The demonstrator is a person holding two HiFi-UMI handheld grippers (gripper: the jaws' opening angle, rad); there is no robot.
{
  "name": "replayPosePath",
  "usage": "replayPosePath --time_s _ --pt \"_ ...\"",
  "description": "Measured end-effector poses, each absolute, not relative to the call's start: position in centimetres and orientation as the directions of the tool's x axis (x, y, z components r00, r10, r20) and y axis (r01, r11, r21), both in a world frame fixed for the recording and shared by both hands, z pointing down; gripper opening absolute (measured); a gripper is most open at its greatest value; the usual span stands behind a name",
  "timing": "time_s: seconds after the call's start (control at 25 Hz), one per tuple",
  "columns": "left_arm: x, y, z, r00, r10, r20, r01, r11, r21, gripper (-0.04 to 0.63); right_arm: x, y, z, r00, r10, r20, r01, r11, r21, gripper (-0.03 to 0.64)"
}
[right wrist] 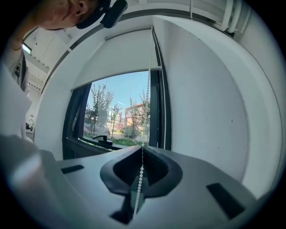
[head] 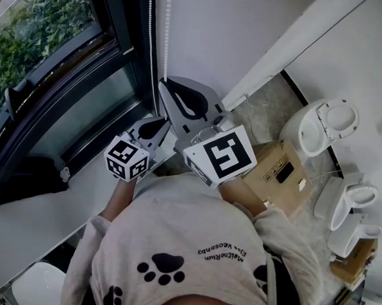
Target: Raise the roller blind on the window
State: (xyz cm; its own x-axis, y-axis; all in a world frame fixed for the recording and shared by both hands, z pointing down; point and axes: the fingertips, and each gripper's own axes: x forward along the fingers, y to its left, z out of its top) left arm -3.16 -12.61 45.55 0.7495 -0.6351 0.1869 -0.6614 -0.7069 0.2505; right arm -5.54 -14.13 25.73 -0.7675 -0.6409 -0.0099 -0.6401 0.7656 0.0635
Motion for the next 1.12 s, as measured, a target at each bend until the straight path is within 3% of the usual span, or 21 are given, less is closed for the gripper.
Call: replayPosePath --time_s 0.24,0.84,0.92,1.12 --pt "-4.0 -12.6 49.0 0.735 -0.651 0.192 -0.675 -0.673 0.302 0.009 -5.7 -14.5 29.3 -0.764 -0.644 0.039 -0.644 0.765 0.016 0.009" --pt "-3.9 -12.7 53.7 0.718 -0.648 0.255 -0.696 -0.675 0.246 0.014 -5.7 -15.5 34.2 -0.735 -0.673 0.081 -0.673 0.739 0.026 0.009" --pt "-3.8 -12.6 52.8 0.733 -0.640 0.231 -0.680 -0.677 0.282 0.109 -5.7 -15.7 34.2 -0.737 -0.671 0.081 -0.672 0.740 0.021 0.009" --pt "-4.7 -13.0 47.4 0.743 -0.657 0.130 -0.658 -0.680 0.324 0.123 -5.8 -15.9 34.2 -0.740 -0.668 0.080 -0.669 0.743 0.015 0.009"
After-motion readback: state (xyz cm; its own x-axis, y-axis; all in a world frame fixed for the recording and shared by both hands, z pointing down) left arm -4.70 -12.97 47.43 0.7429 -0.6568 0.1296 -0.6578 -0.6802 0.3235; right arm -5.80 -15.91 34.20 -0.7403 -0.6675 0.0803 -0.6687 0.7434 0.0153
